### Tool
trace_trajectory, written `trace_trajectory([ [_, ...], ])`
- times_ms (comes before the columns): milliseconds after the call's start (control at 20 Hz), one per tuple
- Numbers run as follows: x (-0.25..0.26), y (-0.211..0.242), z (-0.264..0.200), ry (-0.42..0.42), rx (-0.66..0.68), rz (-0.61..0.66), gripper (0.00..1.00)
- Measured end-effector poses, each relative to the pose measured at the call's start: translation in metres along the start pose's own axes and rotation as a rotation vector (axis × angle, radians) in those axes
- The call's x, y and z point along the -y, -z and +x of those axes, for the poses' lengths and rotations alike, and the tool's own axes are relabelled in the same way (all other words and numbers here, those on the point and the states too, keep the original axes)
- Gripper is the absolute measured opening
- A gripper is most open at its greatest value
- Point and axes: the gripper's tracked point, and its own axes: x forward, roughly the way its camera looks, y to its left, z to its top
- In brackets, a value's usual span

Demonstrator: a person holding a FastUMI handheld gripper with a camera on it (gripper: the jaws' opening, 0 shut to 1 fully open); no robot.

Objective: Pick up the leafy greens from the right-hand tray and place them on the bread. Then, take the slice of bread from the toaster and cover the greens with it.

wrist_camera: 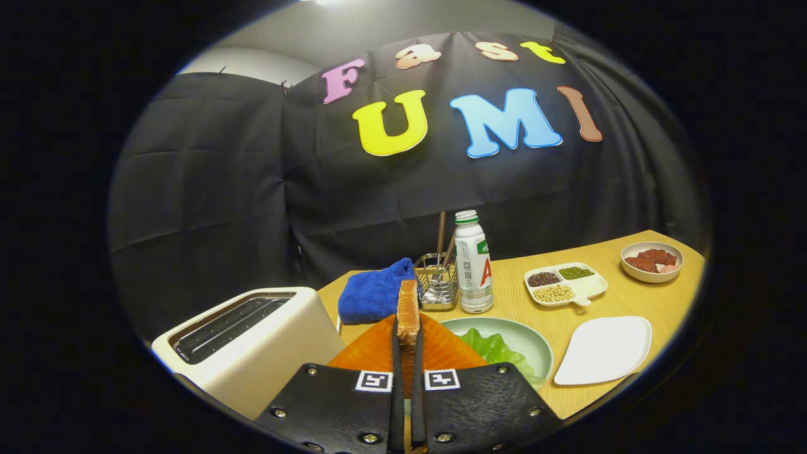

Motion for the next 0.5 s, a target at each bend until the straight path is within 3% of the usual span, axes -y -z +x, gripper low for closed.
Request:
trace_trajectory([
  [300, 0.013, 0.005, 0.001, 0.027, -0.019, 0.003, 0.08],
  [500, 0.029, 0.005, -0.002, 0.069, -0.022, -0.04, 0.17],
])
